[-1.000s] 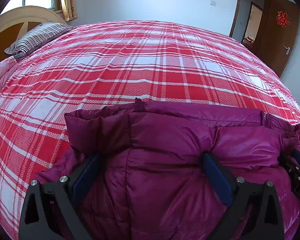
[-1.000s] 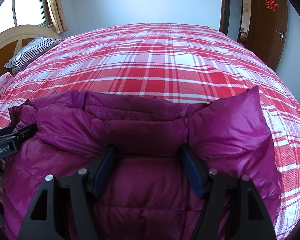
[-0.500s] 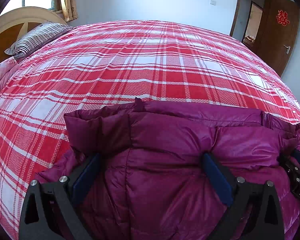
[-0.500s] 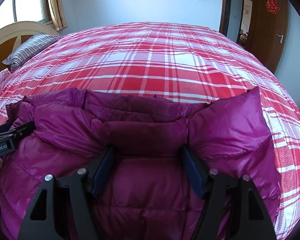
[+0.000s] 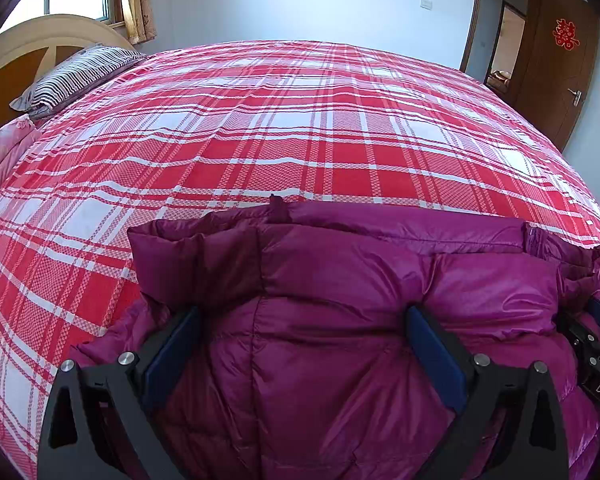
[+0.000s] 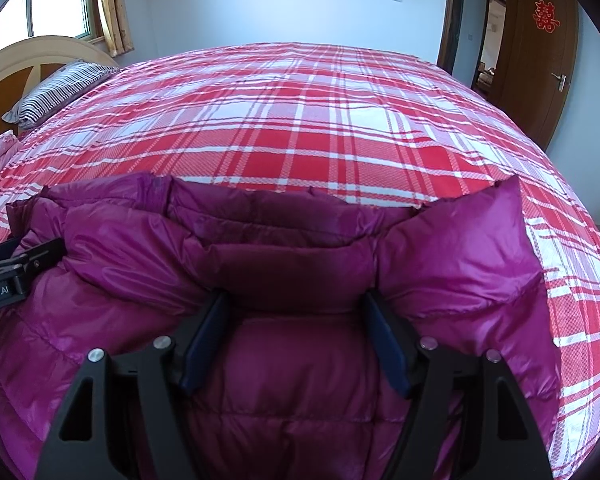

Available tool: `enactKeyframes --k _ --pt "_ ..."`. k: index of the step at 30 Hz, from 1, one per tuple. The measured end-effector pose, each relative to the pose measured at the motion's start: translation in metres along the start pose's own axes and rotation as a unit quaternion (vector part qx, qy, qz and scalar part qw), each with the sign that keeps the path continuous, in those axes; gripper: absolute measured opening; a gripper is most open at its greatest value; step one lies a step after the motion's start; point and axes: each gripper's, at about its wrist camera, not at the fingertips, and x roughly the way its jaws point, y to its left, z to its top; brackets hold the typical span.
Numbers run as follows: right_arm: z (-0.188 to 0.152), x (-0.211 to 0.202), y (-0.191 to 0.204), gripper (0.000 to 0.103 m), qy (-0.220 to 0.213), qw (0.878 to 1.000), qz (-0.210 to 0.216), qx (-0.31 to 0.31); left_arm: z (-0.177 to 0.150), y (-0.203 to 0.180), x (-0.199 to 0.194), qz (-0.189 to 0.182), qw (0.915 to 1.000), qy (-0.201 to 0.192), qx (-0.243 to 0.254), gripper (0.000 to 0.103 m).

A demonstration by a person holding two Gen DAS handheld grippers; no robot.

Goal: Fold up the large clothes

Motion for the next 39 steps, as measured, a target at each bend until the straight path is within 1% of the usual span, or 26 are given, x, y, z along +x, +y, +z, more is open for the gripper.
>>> enactKeyframes --k 11,16,18,20,22,24,26,28,30,32,35,39 --pt "0.0 0.002 0.002 0.074 0.003 1.0 -0.008 -0.004 0.0 0.0 0.0 0.001 1.0 0.0 0.0 0.101" --pt "0.002 0.001 0.003 0.074 0.006 1.0 -0.011 -0.007 -0.001 0.0 0.0 0.009 0.9999 0.0 0.006 0.102" --pt "0.005 -0.005 0.005 0.074 0.009 1.0 -0.017 -0.015 -0.001 0.0 0.0 0.012 0.9999 0.0 0.009 0.102" --pt "0.006 -0.02 0.006 0.074 0.0 1.0 -0.008 -0.006 -0.001 0.001 0.0 0.012 0.9999 0.0 0.009 0.102" --pt "0.007 -0.041 0.006 0.074 -0.022 0.999 0.015 0.022 -0.001 -0.001 0.0 0.012 0.9999 -0.001 0.008 0.102" --pt "0.008 -0.054 0.014 0.074 -0.036 0.998 0.035 0.027 -0.001 -0.001 0.0 0.013 0.9999 -0.002 0.009 0.102" --pt "0.005 -0.058 0.027 0.08 -0.042 0.998 0.045 0.021 -0.001 -0.002 -0.001 0.013 0.9999 -0.003 0.009 0.102" --pt "0.0 -0.047 0.041 0.079 -0.024 0.999 0.046 0.005 -0.001 -0.001 -0.001 0.013 0.9999 -0.002 0.008 0.102" --pt "-0.008 -0.032 0.047 0.08 -0.009 0.999 0.03 -0.005 -0.001 -0.001 -0.001 0.014 0.9999 -0.003 0.009 0.102" --pt "-0.011 -0.025 0.045 0.08 -0.009 1.0 0.03 0.0 -0.001 -0.002 -0.001 0.016 0.9998 -0.002 0.009 0.102" --pt "-0.011 -0.019 0.048 0.08 -0.002 1.0 0.022 -0.017 -0.001 -0.003 0.0 0.018 0.9998 -0.002 0.01 0.102" --pt "-0.013 -0.015 0.048 0.081 -0.001 1.0 0.021 -0.017 -0.001 -0.003 0.0 0.02 0.9997 -0.002 0.011 0.102"
